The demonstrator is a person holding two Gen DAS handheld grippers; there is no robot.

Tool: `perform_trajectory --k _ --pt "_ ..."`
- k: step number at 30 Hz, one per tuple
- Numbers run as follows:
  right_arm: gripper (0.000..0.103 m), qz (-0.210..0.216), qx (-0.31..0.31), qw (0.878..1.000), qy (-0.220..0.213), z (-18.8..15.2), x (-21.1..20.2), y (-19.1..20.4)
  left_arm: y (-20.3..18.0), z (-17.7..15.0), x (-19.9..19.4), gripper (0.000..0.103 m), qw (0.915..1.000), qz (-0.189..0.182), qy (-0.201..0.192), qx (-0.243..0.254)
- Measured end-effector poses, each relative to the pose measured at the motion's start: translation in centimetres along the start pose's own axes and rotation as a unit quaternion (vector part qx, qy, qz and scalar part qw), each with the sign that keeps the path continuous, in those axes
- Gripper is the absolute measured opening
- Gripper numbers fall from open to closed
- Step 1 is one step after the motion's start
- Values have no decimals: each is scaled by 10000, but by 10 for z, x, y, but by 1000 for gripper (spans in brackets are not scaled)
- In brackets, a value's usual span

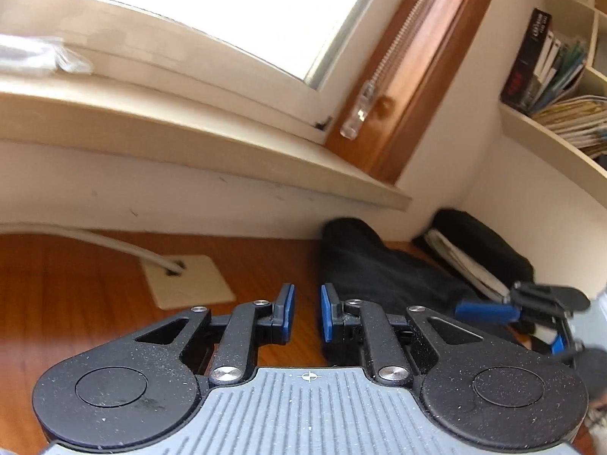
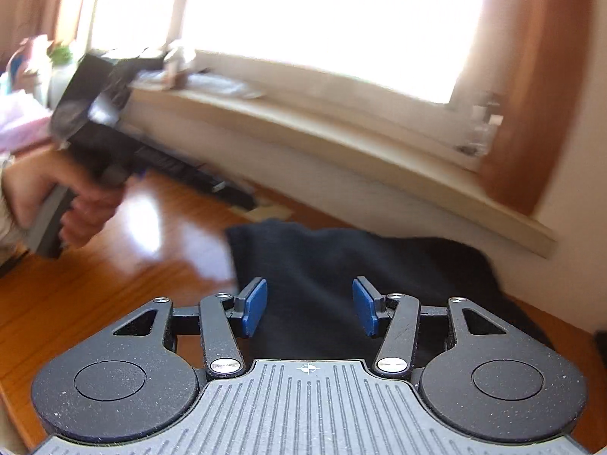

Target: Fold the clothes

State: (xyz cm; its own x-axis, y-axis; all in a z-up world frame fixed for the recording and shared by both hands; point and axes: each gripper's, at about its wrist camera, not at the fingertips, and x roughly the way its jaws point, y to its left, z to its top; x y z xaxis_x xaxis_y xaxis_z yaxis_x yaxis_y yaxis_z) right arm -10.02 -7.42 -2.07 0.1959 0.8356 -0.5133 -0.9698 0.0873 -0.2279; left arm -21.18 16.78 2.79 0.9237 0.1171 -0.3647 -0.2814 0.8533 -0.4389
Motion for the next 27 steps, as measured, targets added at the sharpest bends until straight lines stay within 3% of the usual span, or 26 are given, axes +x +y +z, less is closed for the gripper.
perform_trajectory --k 3,4,5,6,9,13,17,19,21,27 --pt "49 -150 -300 9991 258 5 21 15 2 1 2 16 10000 82 28 28" --pt "47 -255 -436 9981 348 4 24 18 1 0 3 24 9999 115 55 106" --pt "33 -365 -544 9970 415 2 25 19 -1 0 5 26 9997 124 75 178" --pt "26 -435 -583 9963 452 0 24 18 -2 -1 6 27 9996 130 96 248" --pt "14 -643 -278 9973 233 -3 3 1 -5 -3 7 27 9992 42 149 367" --pt "14 -812 196 9964 142 -13 -11 -22 -9 -6 11 27 9982 -128 283 517" --pt "14 -1025 -60 9944 245 -25 -15 -23 -19 -14 18 27 9947 -269 491 862" --pt "17 -1074 -66 9939 249 -28 -16 -28 -26 -18 20 27 9927 -305 533 1038" --pt "27 -1087 -11 9937 258 -32 -18 -34 -30 -21 22 27 9910 -394 578 1139" --pt "35 -445 653 9969 0 -40 -42 -50 -42 -23 28 27 9873 -549 624 1357"
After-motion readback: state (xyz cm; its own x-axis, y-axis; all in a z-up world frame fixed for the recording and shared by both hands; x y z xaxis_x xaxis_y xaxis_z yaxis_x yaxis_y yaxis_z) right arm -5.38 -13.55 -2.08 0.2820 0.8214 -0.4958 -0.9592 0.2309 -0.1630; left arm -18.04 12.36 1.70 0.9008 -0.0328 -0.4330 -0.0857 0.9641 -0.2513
